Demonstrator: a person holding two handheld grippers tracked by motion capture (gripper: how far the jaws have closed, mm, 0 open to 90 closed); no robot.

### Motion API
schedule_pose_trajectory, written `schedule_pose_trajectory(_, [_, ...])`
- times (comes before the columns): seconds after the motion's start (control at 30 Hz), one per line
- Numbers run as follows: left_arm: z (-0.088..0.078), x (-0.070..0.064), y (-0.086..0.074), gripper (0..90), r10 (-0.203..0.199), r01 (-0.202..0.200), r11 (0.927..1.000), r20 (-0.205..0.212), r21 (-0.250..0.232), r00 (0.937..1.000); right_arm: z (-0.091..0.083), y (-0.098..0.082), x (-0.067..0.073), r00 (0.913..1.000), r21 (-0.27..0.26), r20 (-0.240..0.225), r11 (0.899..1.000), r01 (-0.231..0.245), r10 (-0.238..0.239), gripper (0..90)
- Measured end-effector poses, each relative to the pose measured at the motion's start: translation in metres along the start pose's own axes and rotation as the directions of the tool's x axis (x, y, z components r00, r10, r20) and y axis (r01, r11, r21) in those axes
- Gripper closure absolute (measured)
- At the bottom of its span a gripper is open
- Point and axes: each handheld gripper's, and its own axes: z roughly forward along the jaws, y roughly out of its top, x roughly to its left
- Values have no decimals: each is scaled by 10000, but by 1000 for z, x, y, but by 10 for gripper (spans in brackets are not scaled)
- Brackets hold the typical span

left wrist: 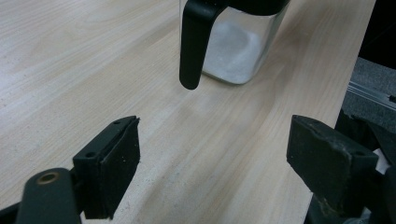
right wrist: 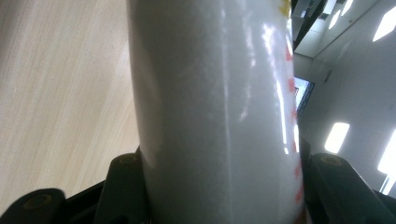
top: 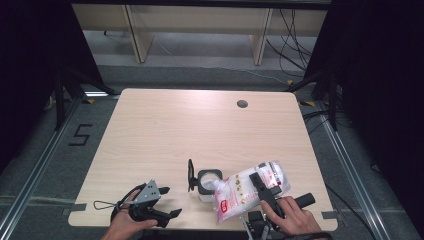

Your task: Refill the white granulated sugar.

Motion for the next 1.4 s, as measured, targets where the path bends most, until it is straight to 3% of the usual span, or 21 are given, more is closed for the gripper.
schedule_pose_trajectory(0.3, [-1, 0, 0, 168, 18, -18, 10000, 28, 69, 10000, 0, 0, 0, 10000, 5, -21, 10000, -49, 49, 515])
schedule_pose_trajectory(0.33, [0, -1, 0, 168, -252, 253, 9996, 106, -141, 9996, 0, 0, 0, 10000, 2, -21, 10000, -51, 51, 515])
schedule_pose_trajectory(0.37, [0, -1, 0, 168, -258, 261, 9995, 128, -200, 9996, 0, 0, 0, 10000, 0, -19, 10000, -47, 47, 515])
schedule_pose_trajectory(1.4, [0, -1, 0, 168, -271, 273, 9994, 110, -204, 9996, 0, -1, 1, 9999, 41, -40, 9999, -155, 155, 517])
